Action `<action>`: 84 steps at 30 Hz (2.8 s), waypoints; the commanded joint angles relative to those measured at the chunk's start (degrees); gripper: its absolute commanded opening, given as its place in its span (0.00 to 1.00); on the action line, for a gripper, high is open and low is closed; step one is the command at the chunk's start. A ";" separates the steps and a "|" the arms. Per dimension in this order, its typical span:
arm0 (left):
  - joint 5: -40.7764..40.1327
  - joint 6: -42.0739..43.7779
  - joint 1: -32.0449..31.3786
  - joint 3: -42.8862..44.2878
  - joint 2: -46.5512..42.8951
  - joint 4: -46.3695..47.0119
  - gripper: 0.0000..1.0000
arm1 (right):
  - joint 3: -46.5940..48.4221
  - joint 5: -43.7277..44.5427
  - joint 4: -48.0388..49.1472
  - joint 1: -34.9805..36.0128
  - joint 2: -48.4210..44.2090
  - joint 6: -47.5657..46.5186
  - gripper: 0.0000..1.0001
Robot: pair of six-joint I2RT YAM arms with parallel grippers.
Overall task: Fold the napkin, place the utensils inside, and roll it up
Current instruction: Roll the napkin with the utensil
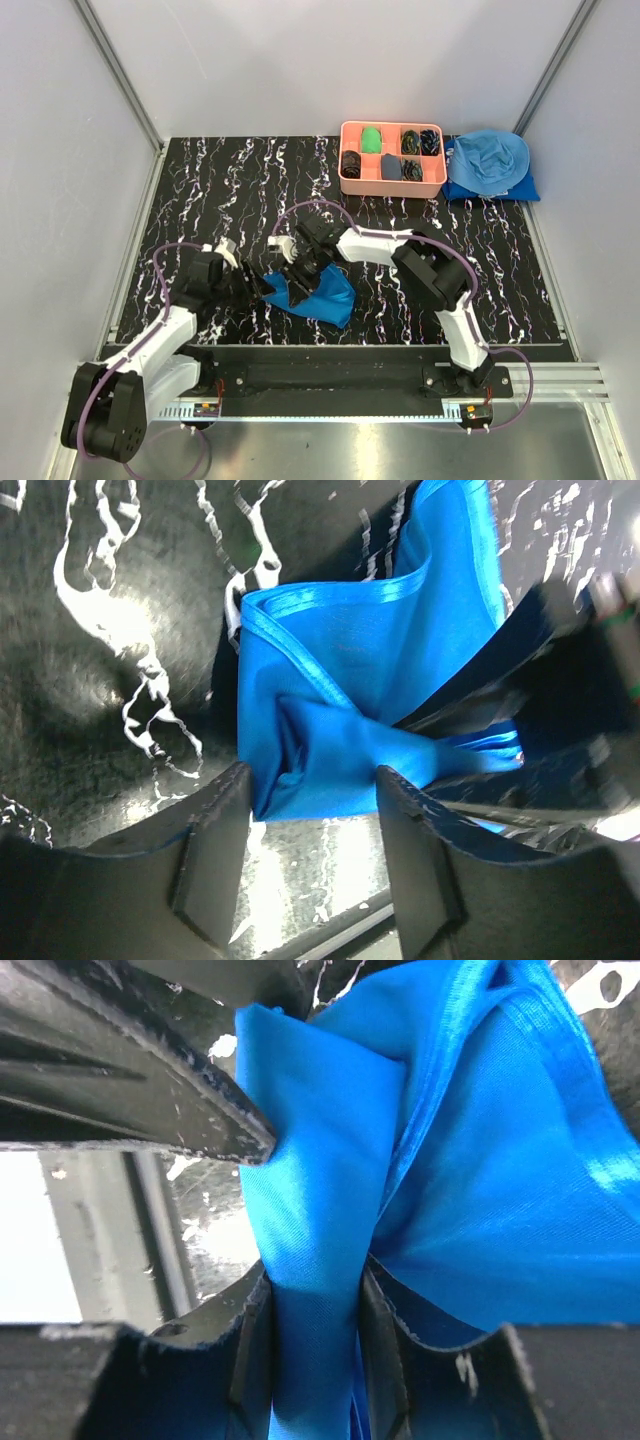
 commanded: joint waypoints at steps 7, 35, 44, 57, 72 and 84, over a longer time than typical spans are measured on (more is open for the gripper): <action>0.95 0.11 0.21 -2.79 -0.76 9.40 0.76 | 5.15 -10.85 -14.64 -3.94 11.13 -1.94 0.39; 7.82 0.64 -1.47 -7.46 6.88 21.20 0.14 | 15.88 -14.39 -22.38 -8.07 19.84 -3.35 0.41; 6.49 1.52 -1.46 -1.22 13.29 11.71 0.00 | 15.89 -0.24 -19.57 -8.16 8.07 0.16 0.75; 5.88 2.40 -1.38 6.26 19.89 0.97 0.00 | -13.80 31.83 10.10 5.96 -22.07 -5.98 0.85; 7.20 3.10 -1.38 8.02 20.69 -0.26 0.00 | -20.24 49.52 17.61 14.69 -16.47 -10.47 0.82; 6.50 4.86 -1.38 10.39 18.76 -0.87 0.42 | -17.07 30.40 7.87 10.39 -11.72 -4.86 0.40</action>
